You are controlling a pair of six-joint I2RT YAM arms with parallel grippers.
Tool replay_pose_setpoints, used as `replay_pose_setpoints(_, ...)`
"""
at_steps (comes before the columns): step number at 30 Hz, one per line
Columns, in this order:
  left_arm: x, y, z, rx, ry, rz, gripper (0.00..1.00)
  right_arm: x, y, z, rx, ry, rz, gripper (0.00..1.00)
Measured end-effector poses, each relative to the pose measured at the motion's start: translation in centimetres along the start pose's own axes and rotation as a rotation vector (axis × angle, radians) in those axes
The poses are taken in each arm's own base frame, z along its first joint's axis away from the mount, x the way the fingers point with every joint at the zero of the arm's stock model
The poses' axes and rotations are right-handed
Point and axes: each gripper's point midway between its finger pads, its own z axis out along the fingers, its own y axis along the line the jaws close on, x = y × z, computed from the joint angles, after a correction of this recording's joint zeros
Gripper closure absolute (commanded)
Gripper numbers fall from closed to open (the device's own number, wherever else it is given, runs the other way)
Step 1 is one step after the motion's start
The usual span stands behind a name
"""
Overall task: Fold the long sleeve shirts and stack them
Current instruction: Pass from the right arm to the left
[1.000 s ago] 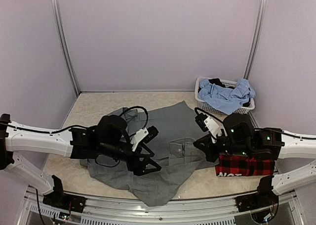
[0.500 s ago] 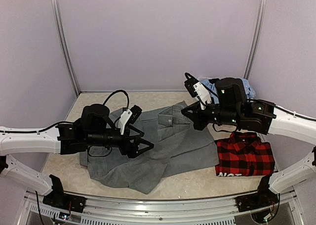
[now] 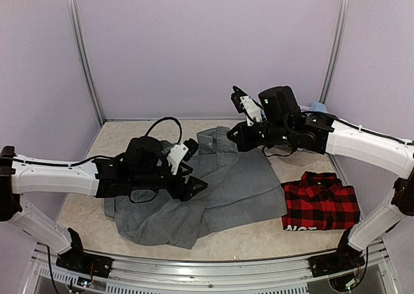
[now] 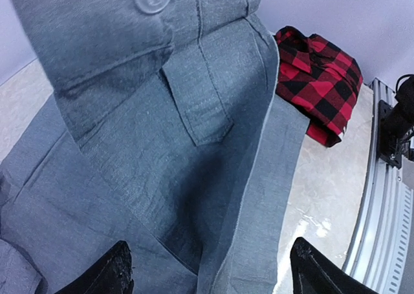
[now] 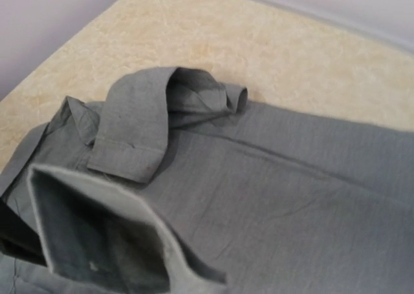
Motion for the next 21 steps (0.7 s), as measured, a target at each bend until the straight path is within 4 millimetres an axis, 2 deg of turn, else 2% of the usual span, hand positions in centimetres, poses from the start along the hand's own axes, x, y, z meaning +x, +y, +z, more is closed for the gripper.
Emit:
replay_pose_setpoints(5,0.2,-0.6,2.0,-0.035,0.014,0.076,0.28,1.2,-0.3,1.2,-0.016,0.048,0.063,1.00)
replay_pose_setpoints(11,0.1,-1.6,3.9,-0.088,0.001,0.171,0.39,1.8,-0.1,1.7,-0.048,0.074,0.118,1.00)
replay_pose_setpoints(15,0.1,-1.3,4.6,-0.154,-0.013,0.232,0.40,2.1,0.0,2.0,-0.069,0.090,0.146,1.00)
replay_pose_setpoints(21,-1.1,-1.3,6.1,-0.183,-0.034,0.302,0.50,2.6,0.3,2.5,-0.093,0.113,0.167,1.00)
